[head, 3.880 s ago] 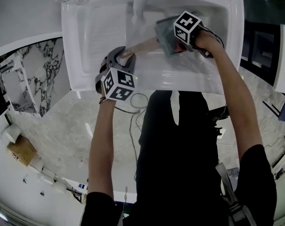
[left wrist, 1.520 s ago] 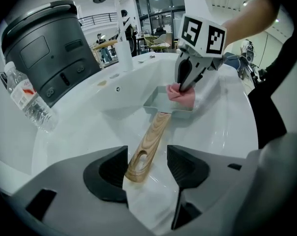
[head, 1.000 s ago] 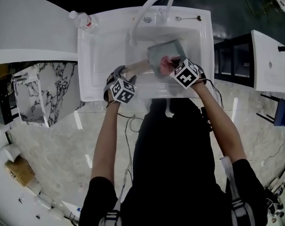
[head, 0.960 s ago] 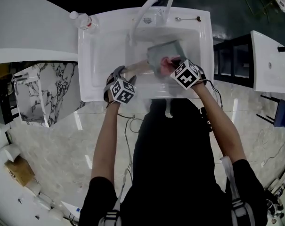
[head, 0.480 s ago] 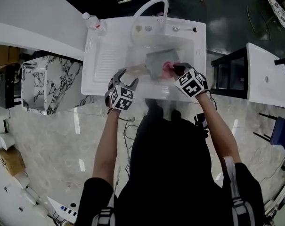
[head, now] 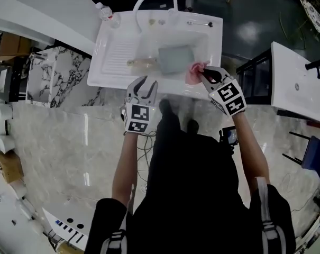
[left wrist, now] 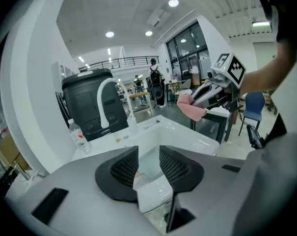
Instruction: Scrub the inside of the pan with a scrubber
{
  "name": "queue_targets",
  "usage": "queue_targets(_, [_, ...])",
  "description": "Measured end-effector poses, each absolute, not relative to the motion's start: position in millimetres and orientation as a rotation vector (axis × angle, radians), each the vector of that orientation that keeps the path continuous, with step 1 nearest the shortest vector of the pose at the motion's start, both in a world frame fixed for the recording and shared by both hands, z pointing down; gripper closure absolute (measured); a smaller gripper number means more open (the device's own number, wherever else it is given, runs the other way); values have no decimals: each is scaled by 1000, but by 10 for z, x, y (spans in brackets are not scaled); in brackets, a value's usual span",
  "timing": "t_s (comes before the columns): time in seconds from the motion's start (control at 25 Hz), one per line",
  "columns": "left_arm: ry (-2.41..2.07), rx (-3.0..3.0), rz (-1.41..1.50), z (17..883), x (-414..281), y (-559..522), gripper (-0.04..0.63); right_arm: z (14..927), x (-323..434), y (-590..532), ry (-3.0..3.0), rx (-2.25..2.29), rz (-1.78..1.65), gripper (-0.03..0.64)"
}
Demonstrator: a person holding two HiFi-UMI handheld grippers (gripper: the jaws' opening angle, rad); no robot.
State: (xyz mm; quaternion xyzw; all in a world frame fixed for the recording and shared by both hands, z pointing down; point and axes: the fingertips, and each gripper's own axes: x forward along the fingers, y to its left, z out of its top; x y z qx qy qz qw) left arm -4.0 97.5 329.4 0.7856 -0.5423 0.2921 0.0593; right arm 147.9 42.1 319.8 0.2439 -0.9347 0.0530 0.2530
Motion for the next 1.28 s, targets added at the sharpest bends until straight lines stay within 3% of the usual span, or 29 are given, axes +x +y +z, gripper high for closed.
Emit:
queue_targets(0.2, [-1750, 2397, 664, 2741, 252, 1263, 529, 2683, 1808, 642, -2730, 719, 282, 580])
queue_targets(0.32, [-1789, 2408, 594, 2428, 326, 1355, 552, 2425, 1891, 720, -2794, 711, 264, 580])
queue_targets(0.6, [-1747, 2457, 132, 1715, 401, 1461, 561, 1987, 1868, 846, -2875, 688, 150, 581])
queue_targets(1.28, [-1681, 2459, 88, 1621, 638, 1659, 561, 1672, 1971, 1167, -2918, 713, 100, 583])
